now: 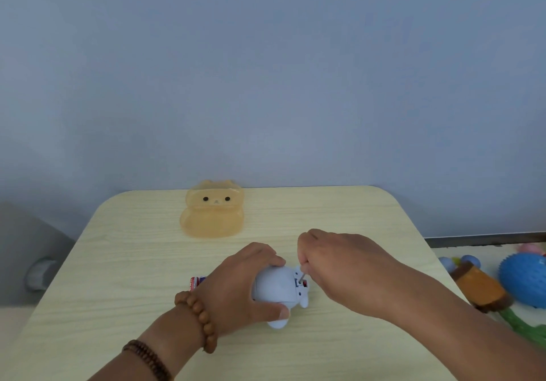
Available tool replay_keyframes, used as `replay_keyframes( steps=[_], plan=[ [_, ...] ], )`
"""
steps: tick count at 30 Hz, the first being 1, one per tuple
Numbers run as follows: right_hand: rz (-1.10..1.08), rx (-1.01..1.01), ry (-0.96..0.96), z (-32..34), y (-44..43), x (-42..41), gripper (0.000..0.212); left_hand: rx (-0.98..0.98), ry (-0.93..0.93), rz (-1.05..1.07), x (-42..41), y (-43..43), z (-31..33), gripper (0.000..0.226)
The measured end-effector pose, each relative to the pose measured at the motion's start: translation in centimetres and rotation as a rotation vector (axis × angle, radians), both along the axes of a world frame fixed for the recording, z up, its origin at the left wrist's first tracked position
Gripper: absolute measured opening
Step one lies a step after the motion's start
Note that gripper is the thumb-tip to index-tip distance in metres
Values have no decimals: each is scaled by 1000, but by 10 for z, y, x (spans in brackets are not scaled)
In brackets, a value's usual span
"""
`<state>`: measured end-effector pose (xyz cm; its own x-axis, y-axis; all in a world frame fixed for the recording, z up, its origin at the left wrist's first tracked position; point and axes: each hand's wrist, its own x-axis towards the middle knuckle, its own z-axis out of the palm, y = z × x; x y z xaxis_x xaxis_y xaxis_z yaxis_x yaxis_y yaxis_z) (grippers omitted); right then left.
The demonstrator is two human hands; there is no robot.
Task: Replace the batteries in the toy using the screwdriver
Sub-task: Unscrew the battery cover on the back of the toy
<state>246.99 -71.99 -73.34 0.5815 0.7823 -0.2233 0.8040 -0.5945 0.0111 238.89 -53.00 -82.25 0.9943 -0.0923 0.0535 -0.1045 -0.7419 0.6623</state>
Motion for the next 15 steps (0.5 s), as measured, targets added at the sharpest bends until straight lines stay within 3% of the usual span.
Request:
replay_keyframes(
  steps=[2,4,7,11,15],
  plan=[
    [20,-17,-40,-1,1,2,4,-3,-2,-3,0,0,0,70],
    [26,-71,-96,-1,3,5,24,-5,-1,-7,1,0,0,69],
    [4,-104,-130,-5,3,6,35,-9,-2,-5,0,-1,1,68],
    [-34,-30,37,4,-6,2,26,-8,1,0,0,0,-1,69],
    [-5,-60,48,7,-8,1,8,-16,3,4,0,0,-1,69]
  ],
)
